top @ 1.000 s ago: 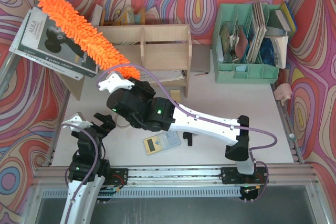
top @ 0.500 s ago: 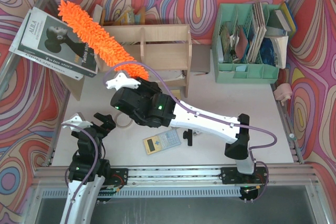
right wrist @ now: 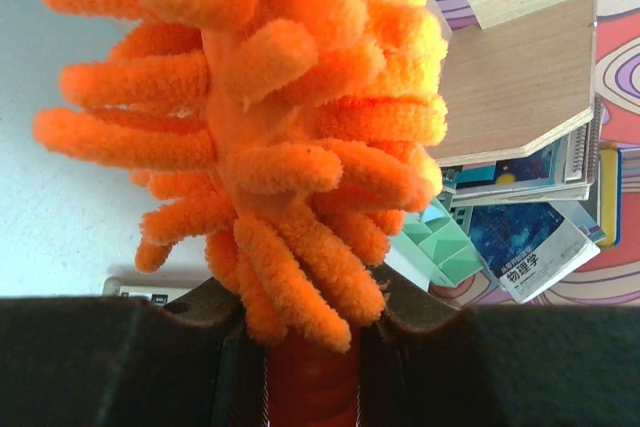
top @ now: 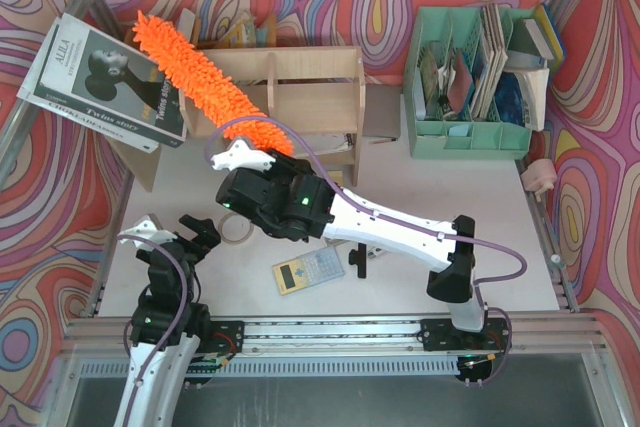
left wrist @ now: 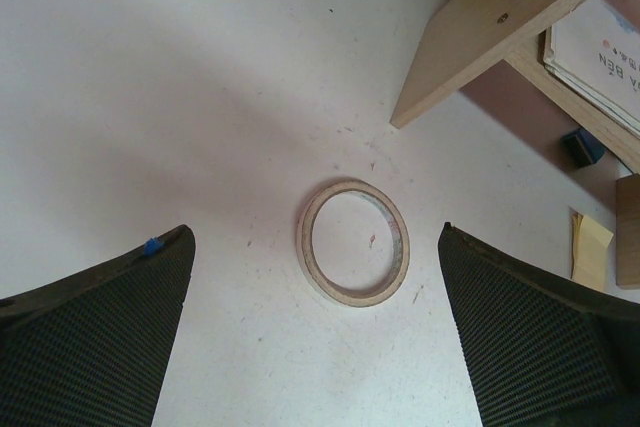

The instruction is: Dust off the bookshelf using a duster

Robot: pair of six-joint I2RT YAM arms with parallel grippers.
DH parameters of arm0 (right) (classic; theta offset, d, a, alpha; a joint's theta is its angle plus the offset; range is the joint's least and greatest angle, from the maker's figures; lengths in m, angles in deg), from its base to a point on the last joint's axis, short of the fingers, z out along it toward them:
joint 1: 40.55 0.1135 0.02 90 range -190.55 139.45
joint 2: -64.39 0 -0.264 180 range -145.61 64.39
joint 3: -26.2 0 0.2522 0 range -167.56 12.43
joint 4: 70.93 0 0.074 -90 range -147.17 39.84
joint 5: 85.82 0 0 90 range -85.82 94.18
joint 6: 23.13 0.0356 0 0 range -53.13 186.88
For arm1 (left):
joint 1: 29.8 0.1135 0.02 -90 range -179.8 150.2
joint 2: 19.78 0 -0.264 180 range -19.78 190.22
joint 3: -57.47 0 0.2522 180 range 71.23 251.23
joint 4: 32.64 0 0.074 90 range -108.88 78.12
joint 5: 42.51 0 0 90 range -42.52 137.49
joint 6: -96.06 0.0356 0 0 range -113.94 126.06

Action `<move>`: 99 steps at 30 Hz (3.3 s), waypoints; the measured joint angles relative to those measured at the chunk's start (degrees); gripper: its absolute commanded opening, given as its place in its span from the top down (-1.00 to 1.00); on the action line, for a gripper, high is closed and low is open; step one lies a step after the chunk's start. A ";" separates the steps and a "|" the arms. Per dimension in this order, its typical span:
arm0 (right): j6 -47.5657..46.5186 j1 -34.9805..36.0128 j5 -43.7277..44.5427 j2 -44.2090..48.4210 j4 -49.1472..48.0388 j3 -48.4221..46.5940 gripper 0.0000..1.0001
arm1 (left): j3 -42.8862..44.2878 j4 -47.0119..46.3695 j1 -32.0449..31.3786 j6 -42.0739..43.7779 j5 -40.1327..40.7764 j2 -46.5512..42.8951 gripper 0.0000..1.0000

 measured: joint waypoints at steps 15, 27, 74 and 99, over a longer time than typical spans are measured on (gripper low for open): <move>7.21 -0.44 -0.07 -1.79 7.02 0.00 1.00 | 0.00 0.00 0.00 0.00 0.00 0.00 -0.97; 15.82 -2.45 0.48 -0.79 16.39 0.74 1.00 | 0.00 0.02 0.00 0.00 0.00 0.00 -0.97; 29.00 -4.37 -0.02 10.38 24.48 6.75 1.00 | 0.00 -0.42 -0.02 0.00 -0.22 1.60 -0.97; 37.16 -6.99 -6.62 13.03 20.87 10.99 1.00 | 0.00 -1.01 0.00 0.13 -0.68 1.97 -0.97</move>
